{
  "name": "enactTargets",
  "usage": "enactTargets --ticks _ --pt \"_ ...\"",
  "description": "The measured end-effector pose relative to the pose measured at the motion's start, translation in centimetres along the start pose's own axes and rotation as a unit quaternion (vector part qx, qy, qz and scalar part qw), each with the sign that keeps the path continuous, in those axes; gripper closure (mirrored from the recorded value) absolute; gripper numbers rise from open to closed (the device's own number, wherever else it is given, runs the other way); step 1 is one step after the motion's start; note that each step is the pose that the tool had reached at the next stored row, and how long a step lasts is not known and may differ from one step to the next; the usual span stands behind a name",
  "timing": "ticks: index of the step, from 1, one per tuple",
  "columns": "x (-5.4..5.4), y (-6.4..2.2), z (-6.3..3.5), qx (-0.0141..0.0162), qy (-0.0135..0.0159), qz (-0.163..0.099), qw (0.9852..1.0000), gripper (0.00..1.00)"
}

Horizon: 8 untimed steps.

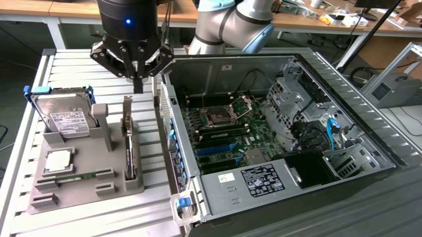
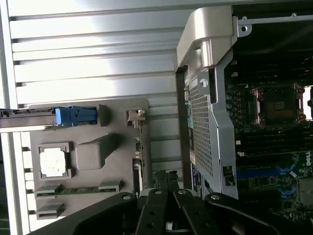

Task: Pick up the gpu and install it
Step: 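Reach for the gpu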

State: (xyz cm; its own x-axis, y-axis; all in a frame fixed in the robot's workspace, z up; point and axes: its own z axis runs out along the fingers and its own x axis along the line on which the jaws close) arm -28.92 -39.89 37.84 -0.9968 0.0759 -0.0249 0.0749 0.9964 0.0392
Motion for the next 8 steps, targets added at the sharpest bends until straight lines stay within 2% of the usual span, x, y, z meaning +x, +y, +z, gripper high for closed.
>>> enactTargets --ticks 8 --pt "1.4 -0.11 0.09 0.0009 -0.0001 0.0 1.0 0.89"
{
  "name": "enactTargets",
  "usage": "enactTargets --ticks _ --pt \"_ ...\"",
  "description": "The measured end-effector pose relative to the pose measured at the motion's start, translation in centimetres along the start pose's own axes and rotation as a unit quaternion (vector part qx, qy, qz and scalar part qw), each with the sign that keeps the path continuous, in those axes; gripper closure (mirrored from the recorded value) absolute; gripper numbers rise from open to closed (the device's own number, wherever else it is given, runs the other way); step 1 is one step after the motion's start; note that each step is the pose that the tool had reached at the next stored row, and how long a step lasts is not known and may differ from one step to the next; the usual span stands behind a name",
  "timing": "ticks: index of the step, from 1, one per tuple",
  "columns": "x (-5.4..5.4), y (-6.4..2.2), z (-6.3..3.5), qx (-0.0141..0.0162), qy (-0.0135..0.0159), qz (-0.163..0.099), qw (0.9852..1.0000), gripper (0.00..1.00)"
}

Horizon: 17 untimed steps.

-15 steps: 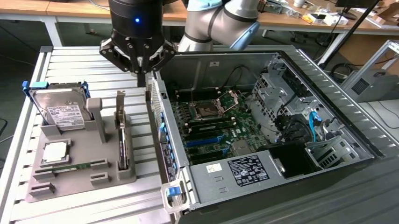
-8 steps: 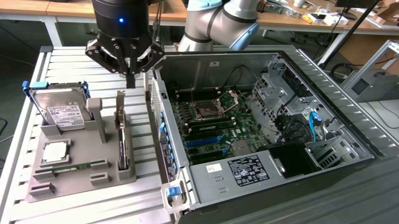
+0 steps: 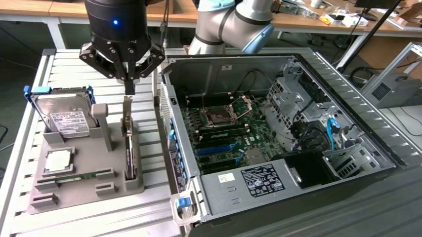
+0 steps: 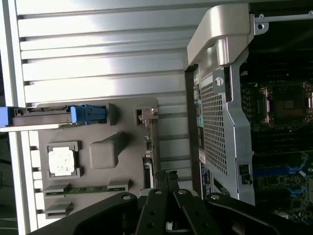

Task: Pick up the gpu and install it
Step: 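Reach for the gpu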

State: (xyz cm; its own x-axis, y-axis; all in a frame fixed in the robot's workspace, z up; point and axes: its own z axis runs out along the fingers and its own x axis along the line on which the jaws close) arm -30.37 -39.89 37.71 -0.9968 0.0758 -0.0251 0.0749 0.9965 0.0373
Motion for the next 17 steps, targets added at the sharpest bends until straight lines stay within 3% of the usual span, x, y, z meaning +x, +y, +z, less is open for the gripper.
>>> enactTargets --ticks 6,17 --pt "0.0 -0.51 -0.02 0.0001 0.0001 0.0 1.0 0.89" --pt "0.0 -3.14 -0.12 0.0001 0.0001 0.0 1.0 0.89"
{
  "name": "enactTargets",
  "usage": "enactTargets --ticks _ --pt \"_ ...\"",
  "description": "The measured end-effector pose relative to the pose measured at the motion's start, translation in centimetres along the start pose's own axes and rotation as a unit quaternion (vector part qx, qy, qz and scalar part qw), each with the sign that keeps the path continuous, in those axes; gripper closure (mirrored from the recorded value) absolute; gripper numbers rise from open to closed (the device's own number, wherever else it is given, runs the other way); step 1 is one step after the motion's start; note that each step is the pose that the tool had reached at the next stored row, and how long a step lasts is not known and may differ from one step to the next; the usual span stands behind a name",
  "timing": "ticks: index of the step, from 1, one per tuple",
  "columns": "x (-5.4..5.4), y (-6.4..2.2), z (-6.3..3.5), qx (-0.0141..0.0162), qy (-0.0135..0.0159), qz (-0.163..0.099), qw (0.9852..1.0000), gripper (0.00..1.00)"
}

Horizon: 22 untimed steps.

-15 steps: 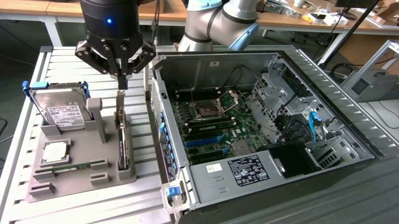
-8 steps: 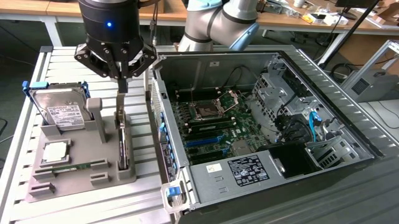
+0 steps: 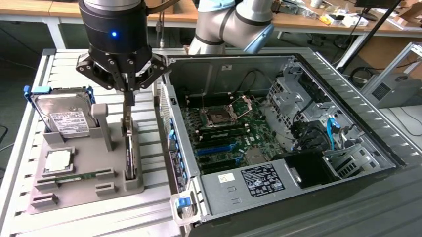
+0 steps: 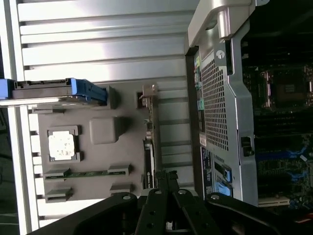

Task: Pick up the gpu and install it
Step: 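Reach for the gpu, then pick up the gpu and move the gpu toward the slot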

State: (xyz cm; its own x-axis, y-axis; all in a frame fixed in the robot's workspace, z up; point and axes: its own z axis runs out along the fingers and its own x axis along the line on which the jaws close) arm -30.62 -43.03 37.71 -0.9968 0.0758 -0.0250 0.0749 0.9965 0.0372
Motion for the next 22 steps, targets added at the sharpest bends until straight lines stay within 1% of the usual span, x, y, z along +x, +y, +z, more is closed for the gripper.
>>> enactTargets --ticks 4,8,22 --pt "0.1 -1.02 -0.04 0.0 0.0 0.0 1.0 0.89" --pt "0.3 -1.64 -0.06 0.0 0.0 0.0 1.0 0.89" --pt "0.3 -1.65 -0.06 0.0 0.0 0.0 1.0 0.89"
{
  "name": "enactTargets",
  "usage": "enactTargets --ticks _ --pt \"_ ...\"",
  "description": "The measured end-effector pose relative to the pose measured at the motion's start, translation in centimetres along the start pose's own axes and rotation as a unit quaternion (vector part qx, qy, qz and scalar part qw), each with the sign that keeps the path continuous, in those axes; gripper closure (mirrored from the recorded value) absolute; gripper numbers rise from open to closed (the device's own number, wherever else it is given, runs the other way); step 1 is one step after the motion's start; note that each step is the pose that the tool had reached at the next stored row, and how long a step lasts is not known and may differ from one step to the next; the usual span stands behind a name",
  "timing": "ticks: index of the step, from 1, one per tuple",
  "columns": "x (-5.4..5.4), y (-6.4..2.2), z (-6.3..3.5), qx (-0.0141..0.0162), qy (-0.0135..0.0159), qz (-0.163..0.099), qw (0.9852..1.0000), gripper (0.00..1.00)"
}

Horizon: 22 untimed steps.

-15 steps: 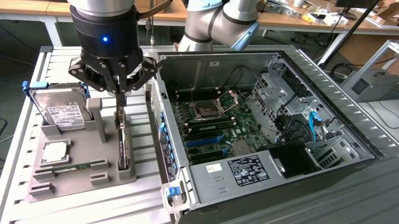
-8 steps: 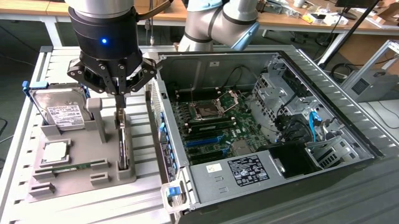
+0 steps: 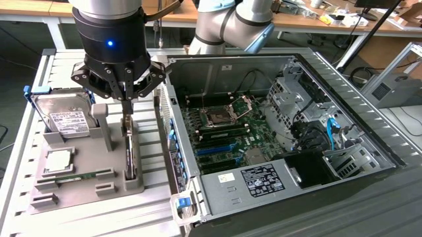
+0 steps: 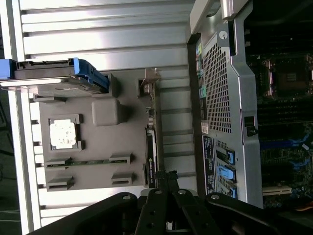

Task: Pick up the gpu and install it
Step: 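Pick up the gpu and move the gpu toward the slot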

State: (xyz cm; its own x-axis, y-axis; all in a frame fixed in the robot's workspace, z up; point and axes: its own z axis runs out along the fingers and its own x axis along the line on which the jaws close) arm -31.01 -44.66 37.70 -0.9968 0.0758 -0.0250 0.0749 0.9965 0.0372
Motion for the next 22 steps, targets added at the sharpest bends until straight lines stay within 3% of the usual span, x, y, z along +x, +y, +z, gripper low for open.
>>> enactTargets --ticks 3,4,5,9,13,22 --pt "0.0 0.0 0.0 0.0 0.0 0.0 1.0 0.89" --pt "0.0 0.0 0.0 0.0 0.0 0.0 1.0 0.76" --pt "0.0 0.0 0.0 0.0 0.0 0.0 1.0 0.76" --pt "0.0 0.0 0.0 0.0 0.0 0.0 1.0 0.58" --pt "0.1 -0.01 0.08 -0.0001 -0.0001 0.0 1.0 0.58" --pt "0.3 -0.08 1.57 0.0001 0.0001 0.0 1.0 0.58"
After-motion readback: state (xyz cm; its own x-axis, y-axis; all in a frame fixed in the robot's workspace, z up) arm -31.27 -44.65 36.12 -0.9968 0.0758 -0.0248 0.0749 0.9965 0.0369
